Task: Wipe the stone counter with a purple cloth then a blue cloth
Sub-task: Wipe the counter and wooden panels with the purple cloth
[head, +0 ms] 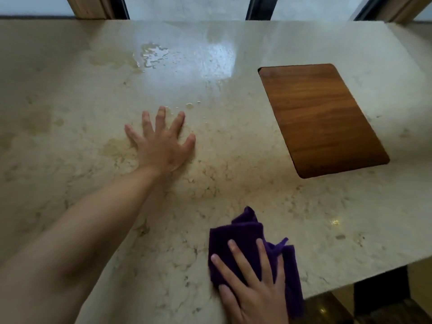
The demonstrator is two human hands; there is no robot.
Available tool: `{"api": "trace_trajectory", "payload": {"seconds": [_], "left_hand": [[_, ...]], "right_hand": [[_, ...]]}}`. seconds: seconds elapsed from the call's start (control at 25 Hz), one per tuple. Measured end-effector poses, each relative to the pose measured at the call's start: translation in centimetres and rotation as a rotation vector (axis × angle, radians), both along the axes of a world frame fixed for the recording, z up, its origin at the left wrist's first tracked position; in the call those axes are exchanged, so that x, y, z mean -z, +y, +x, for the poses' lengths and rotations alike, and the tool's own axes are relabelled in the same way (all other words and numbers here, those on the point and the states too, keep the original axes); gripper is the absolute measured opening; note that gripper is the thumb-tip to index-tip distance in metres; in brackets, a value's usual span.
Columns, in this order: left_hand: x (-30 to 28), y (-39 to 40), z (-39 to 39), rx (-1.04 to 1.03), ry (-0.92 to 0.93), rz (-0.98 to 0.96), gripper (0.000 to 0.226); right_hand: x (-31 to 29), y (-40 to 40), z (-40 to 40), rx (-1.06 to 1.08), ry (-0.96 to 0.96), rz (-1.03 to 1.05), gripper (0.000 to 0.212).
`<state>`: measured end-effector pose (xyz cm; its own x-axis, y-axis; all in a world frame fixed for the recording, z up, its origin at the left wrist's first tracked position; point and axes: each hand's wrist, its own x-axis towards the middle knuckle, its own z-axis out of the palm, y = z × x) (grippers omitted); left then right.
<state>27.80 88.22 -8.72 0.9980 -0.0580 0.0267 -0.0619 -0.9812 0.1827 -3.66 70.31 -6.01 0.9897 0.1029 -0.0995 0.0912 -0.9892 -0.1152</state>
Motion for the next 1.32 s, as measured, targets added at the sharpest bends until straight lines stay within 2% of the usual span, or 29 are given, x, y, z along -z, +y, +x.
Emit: {"api": "trace_trajectory", "payload": {"seconds": [0.12,0.28,0.48,0.6,0.72,0.88,1.04,1.24,1.32], "left_hand": [[-0.2,-0.2,-0.4,0.013,-0.013,-0.003,0.068],[-0.3,0.0,-0.8,0.020,-0.020,0.058,0.069],[-0.5,-0.2,-0.5,0.023,-0.012,0.050,0.074],[-0.8,-0.4,-0.5,0.031,-0.028,0.045,0.078],[-0.7,-0.6,0.1,-0.006,-0.036,0.036,0.079],[-1.0,-0.6,0.0,0.005,0.028,0.046,0.077],[-1.1,-0.4,-0.1,0.002,0.065,0.041,0.073],[-1.9,-0.2,0.4,-0.004,0.144,0.025,0.073],[-2.4,1.1,0.4,0.066,0.159,0.011,0.070]], "right_hand": [[0.6,0.9,9.8,0.127,-0.014,0.063,0.049],[1.0,0.8,28.1,0.226,-0.059,0.089,0.045],[0.6,0.0,51.8,0.237,0.083,0.166,0.047],[-0.3,1.0,62.0,0.219,0.107,0.183,0.048],[-0.1,3.6,67.0,0.213,0.094,0.171,0.051],[0.2,7.5,65.9,0.032,0.078,0.185,0.052],[0.3,8.7,58.0,-0.197,0.060,0.145,0.047],[0.2,4.1,42.6,-0.067,0.040,0.121,0.044],[-0.1,3.0,34.9,0.031,-0.011,0.106,0.045]]}}
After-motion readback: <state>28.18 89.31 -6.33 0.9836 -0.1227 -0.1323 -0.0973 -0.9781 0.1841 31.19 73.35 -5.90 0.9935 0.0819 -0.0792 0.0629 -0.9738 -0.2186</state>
